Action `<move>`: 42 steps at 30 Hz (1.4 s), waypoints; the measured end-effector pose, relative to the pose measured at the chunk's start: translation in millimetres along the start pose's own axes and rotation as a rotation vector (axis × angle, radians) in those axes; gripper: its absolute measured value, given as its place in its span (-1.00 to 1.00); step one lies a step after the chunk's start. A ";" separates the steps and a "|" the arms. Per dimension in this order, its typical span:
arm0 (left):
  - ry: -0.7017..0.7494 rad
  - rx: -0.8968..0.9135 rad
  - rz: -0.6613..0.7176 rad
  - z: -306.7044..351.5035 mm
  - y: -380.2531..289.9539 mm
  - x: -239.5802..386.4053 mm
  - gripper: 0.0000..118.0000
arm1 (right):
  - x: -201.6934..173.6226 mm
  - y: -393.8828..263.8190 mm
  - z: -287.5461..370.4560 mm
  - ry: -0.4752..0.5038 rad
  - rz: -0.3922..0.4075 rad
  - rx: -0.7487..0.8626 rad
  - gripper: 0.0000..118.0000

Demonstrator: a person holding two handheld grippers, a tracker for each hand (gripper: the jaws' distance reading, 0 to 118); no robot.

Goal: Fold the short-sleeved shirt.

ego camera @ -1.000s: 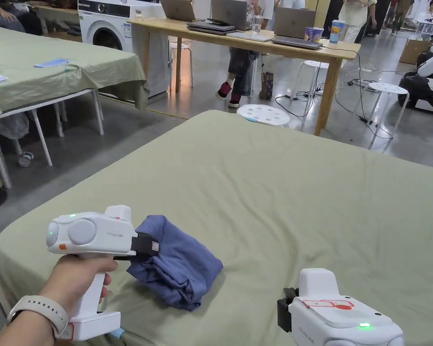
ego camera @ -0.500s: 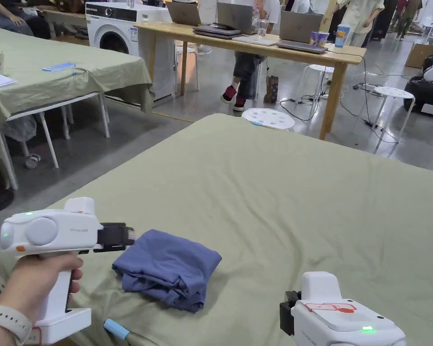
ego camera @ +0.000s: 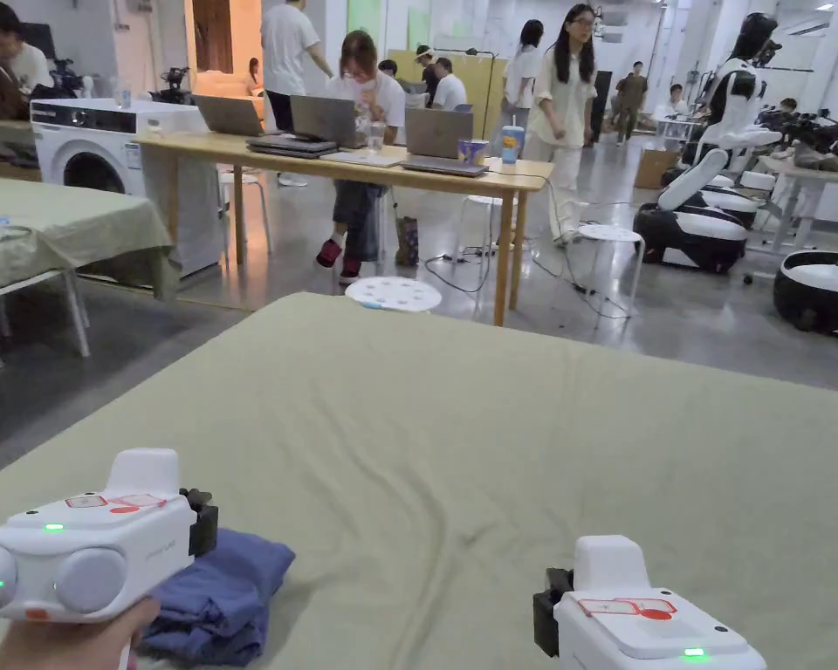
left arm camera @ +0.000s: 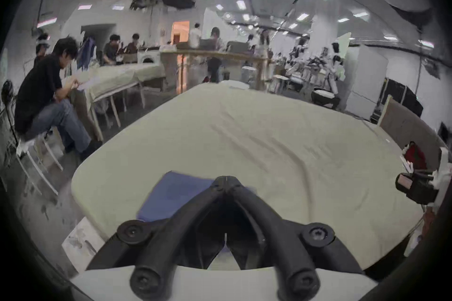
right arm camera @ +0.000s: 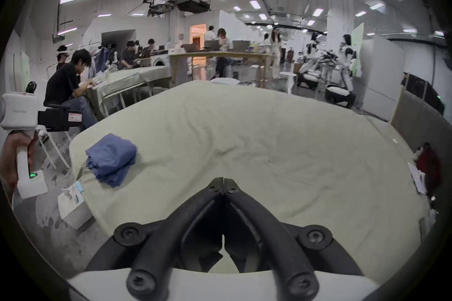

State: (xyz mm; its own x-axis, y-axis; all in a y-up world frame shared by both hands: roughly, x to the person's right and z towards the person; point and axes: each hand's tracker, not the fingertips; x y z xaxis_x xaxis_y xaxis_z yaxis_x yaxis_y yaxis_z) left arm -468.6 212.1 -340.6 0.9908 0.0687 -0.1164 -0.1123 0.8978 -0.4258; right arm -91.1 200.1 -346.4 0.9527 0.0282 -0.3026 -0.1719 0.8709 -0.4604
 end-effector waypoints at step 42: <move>-0.171 0.329 -0.196 100.2 24.2 320.7 -0.91 | 244.0 -6.8 169.0 -0.349 -0.115 0.309 -0.53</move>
State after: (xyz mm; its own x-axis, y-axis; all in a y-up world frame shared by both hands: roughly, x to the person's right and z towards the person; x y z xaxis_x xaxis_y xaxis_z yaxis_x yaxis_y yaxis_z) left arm -146.0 299.5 -298.3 0.9924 -0.0707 0.1009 0.0820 0.9903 -0.1125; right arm 184.9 284.0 -276.1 0.9975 0.0402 0.0580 -0.0286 0.9817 -0.1885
